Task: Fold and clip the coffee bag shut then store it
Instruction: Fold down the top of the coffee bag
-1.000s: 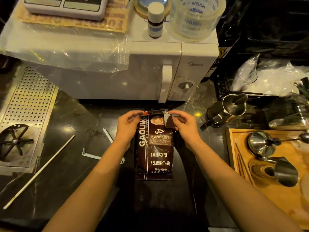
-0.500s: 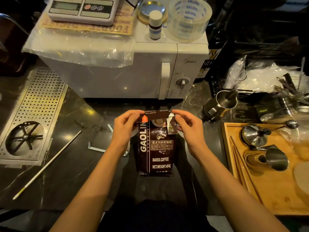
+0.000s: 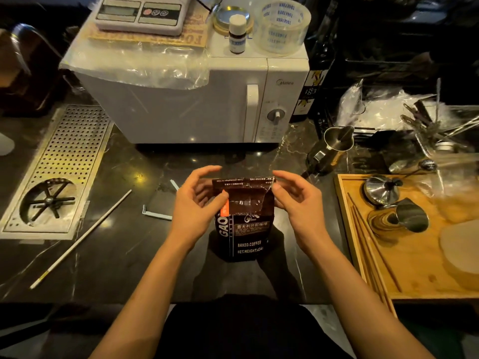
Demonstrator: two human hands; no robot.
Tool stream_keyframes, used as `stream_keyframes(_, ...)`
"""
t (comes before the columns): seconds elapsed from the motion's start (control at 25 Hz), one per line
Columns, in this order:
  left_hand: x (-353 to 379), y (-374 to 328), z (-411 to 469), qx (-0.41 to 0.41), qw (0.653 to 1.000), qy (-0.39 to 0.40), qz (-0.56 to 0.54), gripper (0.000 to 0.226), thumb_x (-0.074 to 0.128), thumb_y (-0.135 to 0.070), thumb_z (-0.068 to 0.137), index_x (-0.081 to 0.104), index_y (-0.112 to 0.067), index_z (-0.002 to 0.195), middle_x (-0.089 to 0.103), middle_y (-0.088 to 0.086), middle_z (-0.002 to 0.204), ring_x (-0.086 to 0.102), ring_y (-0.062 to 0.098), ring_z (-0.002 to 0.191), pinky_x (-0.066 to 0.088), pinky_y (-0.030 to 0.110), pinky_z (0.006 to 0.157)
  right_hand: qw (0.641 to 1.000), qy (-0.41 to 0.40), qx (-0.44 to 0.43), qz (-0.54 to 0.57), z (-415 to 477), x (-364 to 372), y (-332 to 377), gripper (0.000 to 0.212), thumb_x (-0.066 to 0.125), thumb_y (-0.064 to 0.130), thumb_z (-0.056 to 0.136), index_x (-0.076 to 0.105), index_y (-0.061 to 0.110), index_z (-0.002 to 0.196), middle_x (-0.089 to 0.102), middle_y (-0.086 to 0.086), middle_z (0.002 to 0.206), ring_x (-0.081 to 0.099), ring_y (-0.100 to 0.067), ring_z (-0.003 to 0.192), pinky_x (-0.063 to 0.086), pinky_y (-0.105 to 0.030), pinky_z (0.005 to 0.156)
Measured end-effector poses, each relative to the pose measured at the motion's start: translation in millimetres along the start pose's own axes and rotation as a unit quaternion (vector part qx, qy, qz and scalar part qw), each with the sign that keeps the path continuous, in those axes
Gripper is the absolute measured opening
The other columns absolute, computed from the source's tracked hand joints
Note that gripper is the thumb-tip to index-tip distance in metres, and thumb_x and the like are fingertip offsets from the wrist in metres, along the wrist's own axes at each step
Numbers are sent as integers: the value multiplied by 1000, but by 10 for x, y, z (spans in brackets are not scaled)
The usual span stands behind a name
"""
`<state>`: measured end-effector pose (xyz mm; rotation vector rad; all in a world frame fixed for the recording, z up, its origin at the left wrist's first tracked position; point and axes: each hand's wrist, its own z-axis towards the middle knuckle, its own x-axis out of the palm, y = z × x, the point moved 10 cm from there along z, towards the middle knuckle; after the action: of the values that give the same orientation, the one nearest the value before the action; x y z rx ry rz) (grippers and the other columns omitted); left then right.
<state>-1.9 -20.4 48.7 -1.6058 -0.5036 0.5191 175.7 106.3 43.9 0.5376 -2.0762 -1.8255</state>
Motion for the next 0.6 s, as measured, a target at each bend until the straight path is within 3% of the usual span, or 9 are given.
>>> stream_keyframes(0.24,139,-85,-61,20,998,-14,58,37,76,-12,81,62,-28,112,68,-9,104,66,3,98,55,23,85,1000,0,7,-8,-89,-4,7,23,62,10,93,69,15,114,72,-2,108,68,-15,105,59,-37,87)
stream_keyframes(0.48,159,-12,-20,11,997,-21,74,23,74,-16,83,63,-23,101,70,-7,95,67,3,90,55,21,77,999,1,-8,-33,-68,-4,33,19,63,15,93,70,20,110,73,-1,103,69,-17,101,60,-40,86)
stream_keyframes(0.6,145,12,-10,7,996,-29,81,19,76,-18,81,64,-20,96,71,-6,90,68,4,86,56,22,76,998,11,-26,-60,-42,45,94,16,66,18,90,72,21,105,72,3,95,69,-11,94,59,-31,80)
